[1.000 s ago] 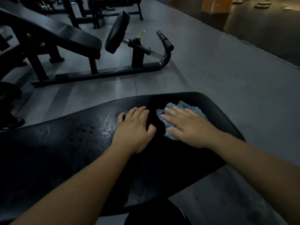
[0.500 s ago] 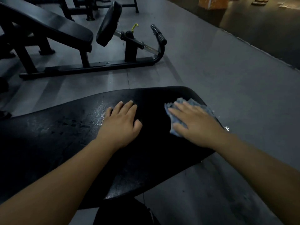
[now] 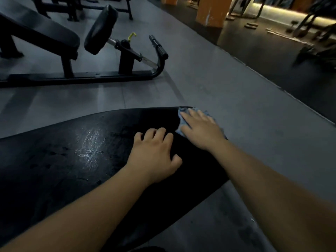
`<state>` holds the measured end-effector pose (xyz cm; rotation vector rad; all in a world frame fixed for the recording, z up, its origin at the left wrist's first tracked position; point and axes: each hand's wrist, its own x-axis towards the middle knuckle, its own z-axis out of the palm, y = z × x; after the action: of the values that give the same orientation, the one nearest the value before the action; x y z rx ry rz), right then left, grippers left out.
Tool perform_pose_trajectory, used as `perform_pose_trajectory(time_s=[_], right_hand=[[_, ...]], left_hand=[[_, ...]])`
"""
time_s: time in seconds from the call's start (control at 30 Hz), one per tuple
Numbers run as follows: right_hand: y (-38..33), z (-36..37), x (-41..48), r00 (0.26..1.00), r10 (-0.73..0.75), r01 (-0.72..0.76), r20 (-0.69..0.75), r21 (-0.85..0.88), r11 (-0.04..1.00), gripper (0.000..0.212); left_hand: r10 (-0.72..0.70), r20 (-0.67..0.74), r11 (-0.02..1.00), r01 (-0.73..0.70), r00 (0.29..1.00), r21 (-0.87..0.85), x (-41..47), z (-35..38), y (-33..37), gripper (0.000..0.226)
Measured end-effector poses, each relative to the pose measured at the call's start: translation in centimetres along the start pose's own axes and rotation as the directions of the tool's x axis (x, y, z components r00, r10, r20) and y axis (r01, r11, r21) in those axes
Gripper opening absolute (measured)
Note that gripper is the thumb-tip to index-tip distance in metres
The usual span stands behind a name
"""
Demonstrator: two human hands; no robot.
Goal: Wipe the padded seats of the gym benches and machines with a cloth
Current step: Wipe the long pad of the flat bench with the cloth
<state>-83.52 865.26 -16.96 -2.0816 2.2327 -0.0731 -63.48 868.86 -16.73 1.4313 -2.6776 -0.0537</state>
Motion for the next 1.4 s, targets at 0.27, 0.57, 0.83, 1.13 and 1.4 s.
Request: perform_pose_trajectory(time_s=[0.27, 0.57, 0.83, 1.13, 1.4], right_hand=[[0.0, -0.2, -7.1, 0.989, -0.147, 0.145, 0.01, 0.077, 0.986, 0.068], [-1.4, 0.0, -6.6, 1.0, 0.025, -0.025, -0.017, 0.026, 0.999, 0.069], [3.5, -0.6, -4.8, 0.998, 0.048, -0.051, 0.029, 0.103, 0.993, 0.068], [2.3, -0.4, -7.3, 0.942, -0.327, 0.322, 0.078, 0.069, 0.944, 0.078], [0.8, -0.6, 1.5, 0.985, -0.165, 0.163, 0.058, 0.04, 0.986, 0.069]], left_hand=[[0.01, 0.087, 0.997, -0.004, 0.996, -0.076, 5.3, 0.1, -2.6, 0.07], [0.035, 0.111, 0.998, -0.03, 0.993, -0.046, 5.4, 0.7, -2.0, 0.073], [0.03, 0.065, 0.999, -0.028, 0.997, -0.03, 5.7, 1.5, -2.3, 0.075], [-0.035, 0.043, 0.999, 0.035, 0.998, -0.016, 5.2, 1.2, -2.1, 0.089], [-0.099, 0.036, 0.995, 0.1, 0.994, -0.01, 4.1, 0.2, -0.7, 0.09]])
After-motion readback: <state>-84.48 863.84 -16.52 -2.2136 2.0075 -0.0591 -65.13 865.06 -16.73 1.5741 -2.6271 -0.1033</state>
